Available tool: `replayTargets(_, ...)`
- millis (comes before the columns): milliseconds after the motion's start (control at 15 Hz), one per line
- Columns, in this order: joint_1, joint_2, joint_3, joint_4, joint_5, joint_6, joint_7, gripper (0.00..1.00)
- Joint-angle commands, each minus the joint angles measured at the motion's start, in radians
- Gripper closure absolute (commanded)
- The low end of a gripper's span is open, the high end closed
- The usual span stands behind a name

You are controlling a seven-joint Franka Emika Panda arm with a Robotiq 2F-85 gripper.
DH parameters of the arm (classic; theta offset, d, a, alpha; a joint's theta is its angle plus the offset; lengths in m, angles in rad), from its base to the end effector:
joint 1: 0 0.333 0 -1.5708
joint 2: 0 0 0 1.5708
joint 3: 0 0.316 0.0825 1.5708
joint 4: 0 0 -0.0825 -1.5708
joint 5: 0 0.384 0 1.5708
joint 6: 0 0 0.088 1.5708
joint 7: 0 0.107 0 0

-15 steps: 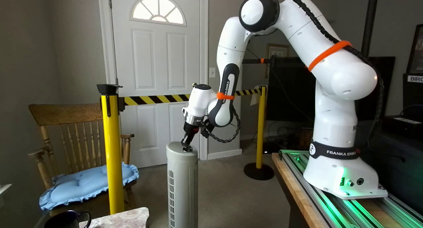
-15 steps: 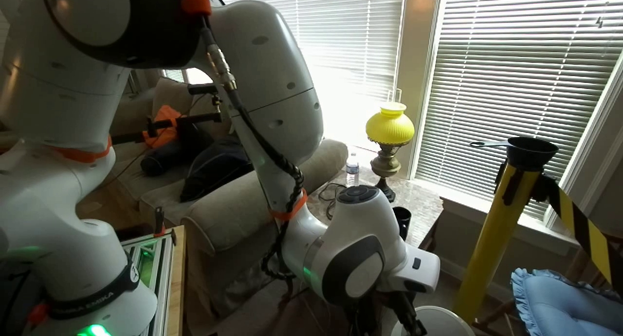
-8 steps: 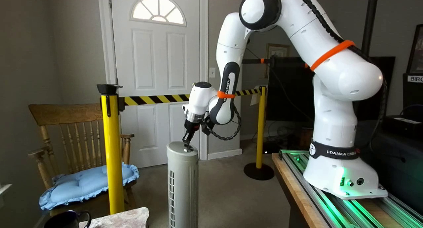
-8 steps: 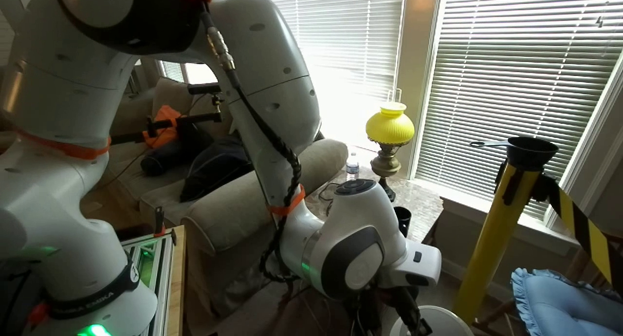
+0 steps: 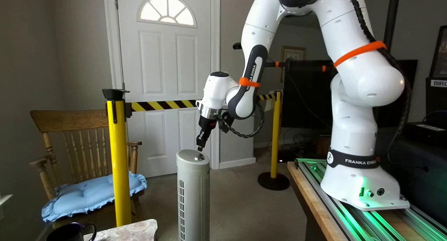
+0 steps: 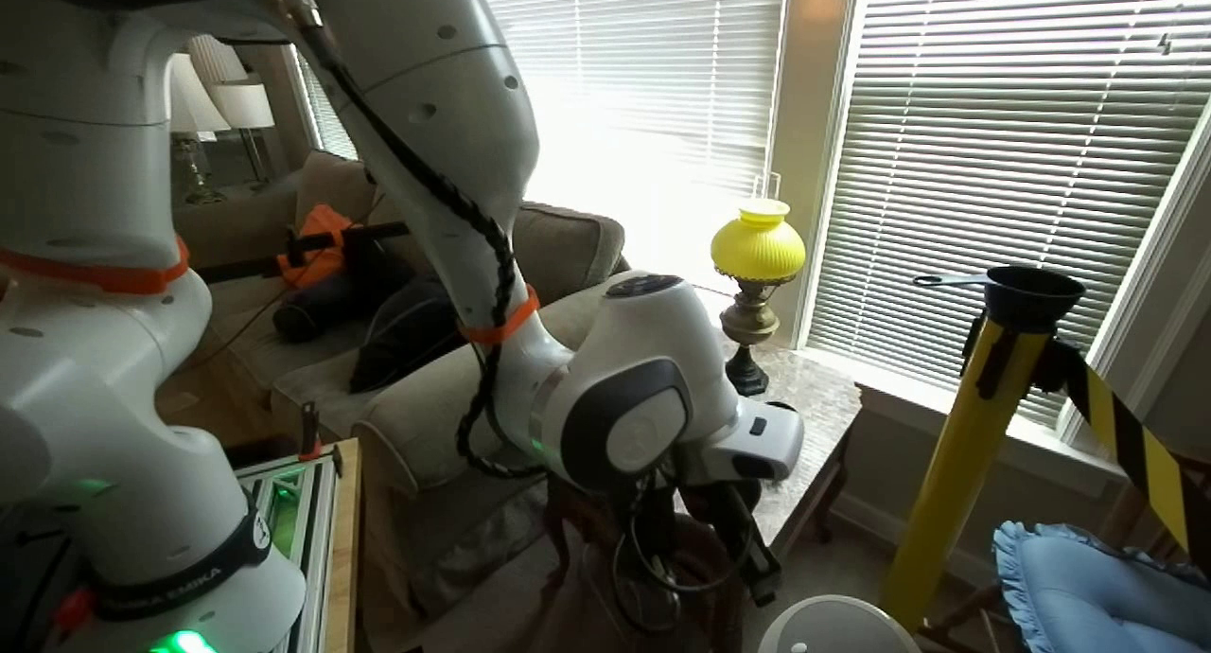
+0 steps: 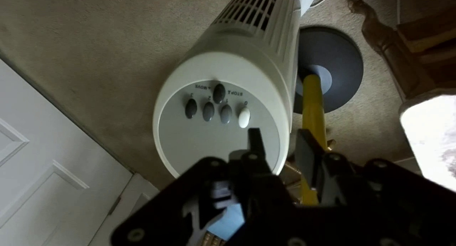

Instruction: Press a button on the air cooler

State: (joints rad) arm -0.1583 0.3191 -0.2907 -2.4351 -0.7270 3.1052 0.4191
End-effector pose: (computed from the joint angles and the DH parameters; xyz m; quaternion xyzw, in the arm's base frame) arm 0.4725 -0.1704 0.2063 0.9795 -0.0564 0.1522 0.1195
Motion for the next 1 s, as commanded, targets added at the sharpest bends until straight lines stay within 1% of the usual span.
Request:
replayTargets(0, -0.009, -0.189, 0.074, -0.132, 0.183, -0.174, -0.153, 0.36)
replayTargets(67, -0.011, -0.223, 0.092, -0.140, 0.237, -0.231, -0.185, 0.30)
replayTargets(133, -0.012, -0.257, 0.110, -0.146, 0.317, -0.299, -0.247, 0.21)
replayTargets(200, -0.013, -0.291, 0.128, -0.151, 0.401, -0.362, -0.296, 0.14)
replayTargets(333, -0.005, -0.344, 0.127, -0.117, 0.488, -0.509, -0.332, 0.01)
replayTargets(533, -0.011, -0.413, 0.124, -0.080, 0.535, -0.663, -0.358, 0.00)
replayTargets(600, -0.010, -0.435, 0.119, -0.073, 0.592, -0.697, -0.431, 0.00)
replayTargets(667, -0.015, -0.384, 0.127, -0.073, 0.515, -0.624, -0.345, 0.00)
replayTargets(800, -0.015, -0.420, 0.125, -0.067, 0.555, -0.667, -0.392, 0.00)
replayTargets(933, -0.015, -0.429, 0.125, -0.067, 0.562, -0.674, -0.402, 0.00)
